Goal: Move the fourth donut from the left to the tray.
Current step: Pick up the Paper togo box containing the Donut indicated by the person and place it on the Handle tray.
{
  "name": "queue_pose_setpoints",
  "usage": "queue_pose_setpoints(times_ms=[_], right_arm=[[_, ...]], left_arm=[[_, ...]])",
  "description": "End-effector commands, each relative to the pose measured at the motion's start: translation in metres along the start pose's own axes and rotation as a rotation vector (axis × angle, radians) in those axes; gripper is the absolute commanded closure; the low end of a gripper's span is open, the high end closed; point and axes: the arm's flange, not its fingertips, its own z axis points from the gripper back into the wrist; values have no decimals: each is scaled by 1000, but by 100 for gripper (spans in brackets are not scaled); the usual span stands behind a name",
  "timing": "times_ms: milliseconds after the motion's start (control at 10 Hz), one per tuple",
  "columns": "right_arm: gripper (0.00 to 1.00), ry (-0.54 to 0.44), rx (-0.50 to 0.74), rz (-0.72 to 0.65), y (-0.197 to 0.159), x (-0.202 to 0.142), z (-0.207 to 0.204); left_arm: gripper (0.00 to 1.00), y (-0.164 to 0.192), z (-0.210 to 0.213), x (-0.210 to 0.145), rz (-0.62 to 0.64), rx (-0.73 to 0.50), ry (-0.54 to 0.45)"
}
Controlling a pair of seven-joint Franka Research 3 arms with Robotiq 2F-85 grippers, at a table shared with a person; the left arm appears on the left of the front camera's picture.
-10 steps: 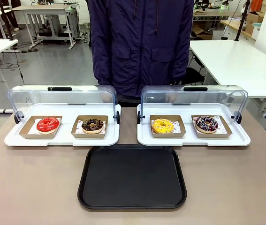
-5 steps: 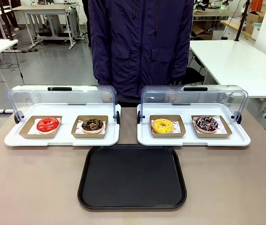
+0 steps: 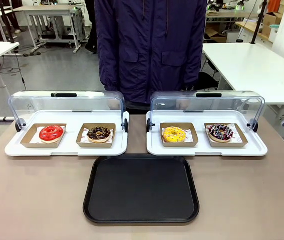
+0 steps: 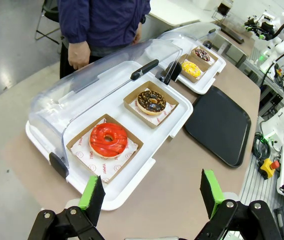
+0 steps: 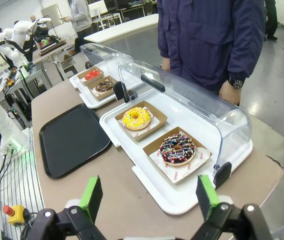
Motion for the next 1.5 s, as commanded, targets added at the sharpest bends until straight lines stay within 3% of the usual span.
queue_pose_setpoints(times_ms=[0,1400], right_arm=[[0,-32,0,25,-3,1,-1],[0,-32,0,25,-3,1,-1]], left_arm=[[0,-1,0,0,-2,-9,-4],[0,-1,0,0,-2,-9,-4]])
